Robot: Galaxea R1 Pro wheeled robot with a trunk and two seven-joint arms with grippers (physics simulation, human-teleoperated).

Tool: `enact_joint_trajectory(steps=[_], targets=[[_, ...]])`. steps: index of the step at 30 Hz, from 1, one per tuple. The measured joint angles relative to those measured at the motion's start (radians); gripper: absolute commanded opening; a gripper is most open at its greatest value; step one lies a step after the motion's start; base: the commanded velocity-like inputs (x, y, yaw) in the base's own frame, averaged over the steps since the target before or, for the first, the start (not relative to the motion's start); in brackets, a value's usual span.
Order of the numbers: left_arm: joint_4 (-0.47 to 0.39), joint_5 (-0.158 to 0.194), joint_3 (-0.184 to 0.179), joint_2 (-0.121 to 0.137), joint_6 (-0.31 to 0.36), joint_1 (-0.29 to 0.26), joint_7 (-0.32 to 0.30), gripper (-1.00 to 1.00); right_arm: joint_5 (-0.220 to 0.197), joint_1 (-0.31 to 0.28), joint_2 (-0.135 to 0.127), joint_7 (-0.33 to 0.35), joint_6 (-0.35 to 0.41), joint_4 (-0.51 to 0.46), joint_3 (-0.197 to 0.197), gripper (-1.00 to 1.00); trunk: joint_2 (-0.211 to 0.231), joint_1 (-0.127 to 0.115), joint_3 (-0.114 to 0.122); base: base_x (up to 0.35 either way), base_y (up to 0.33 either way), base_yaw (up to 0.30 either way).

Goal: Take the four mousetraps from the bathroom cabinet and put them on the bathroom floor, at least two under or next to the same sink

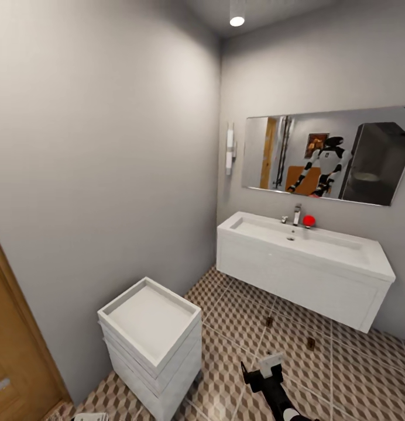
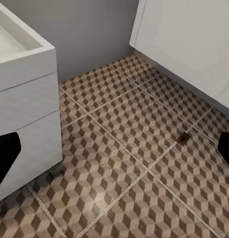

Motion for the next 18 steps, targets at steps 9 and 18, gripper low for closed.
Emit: enact_joint_trajectory(steps=[9,18], targets=[[0.0,0.0,0.0,0.0,0.0,0.0,0.0,1.0,0.0,0.0,0.0,0.0,0.0,0.0,0.0,1.0,0.0,0.0,0.01,0.0,0.0,0.231],[0.0,0.0,0.0,0.0,0.0,0.0,0.0,1.0,0.0,0.0,0.0,0.0,0.0,0.001,0.0,1.0,0.0,0.0,0.02,0.0,0.0,0.231]])
